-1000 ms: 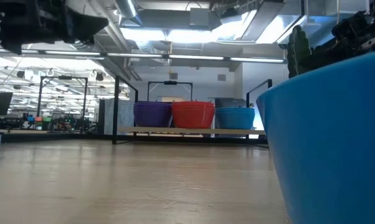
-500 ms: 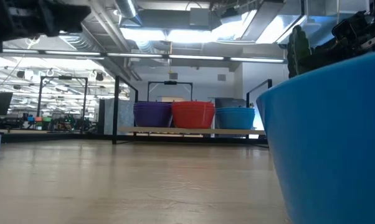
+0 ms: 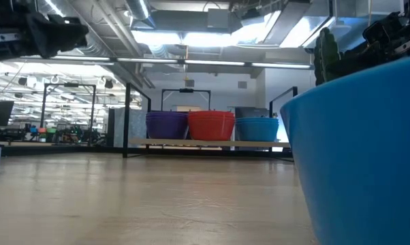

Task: Pick & Place Mini bowls
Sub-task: Stack the blue bowl on top of the blue bowl on the shelf

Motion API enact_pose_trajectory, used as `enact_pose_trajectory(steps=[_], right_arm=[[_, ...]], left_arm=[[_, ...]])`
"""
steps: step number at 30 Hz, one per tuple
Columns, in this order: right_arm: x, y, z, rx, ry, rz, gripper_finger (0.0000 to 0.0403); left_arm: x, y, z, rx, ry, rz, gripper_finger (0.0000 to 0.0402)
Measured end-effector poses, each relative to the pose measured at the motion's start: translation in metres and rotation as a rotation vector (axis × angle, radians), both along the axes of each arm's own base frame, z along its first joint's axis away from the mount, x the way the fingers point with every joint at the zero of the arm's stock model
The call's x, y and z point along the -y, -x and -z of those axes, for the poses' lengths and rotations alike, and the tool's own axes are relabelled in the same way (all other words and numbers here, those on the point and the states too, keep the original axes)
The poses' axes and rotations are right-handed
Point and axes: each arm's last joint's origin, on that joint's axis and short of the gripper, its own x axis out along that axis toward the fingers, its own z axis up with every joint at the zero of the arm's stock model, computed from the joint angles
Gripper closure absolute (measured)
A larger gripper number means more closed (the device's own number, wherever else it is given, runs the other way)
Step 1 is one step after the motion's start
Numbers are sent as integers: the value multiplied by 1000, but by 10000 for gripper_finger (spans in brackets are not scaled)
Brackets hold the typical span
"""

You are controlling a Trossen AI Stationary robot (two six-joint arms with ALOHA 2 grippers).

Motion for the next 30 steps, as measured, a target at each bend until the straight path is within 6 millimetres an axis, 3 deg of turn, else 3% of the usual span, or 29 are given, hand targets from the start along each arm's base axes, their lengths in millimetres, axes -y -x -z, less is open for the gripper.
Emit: enact_pose_trajectory(steps=[7, 17, 24, 30], right_arm=[[0, 0, 0, 4, 0, -1, 383], [-1, 0, -10, 101, -14, -50, 399], [-12, -3, -40, 131, -46, -201, 400], [-28, -26, -72, -74, -30, -237, 401]], left_arm=[[-1, 0, 14, -39, 15, -30, 400], [-5, -1, 15, -57, 51, -159, 400], [-5, -1, 15, -56, 57, -159, 393], [-5, -1, 15, -55, 76, -160, 394]])
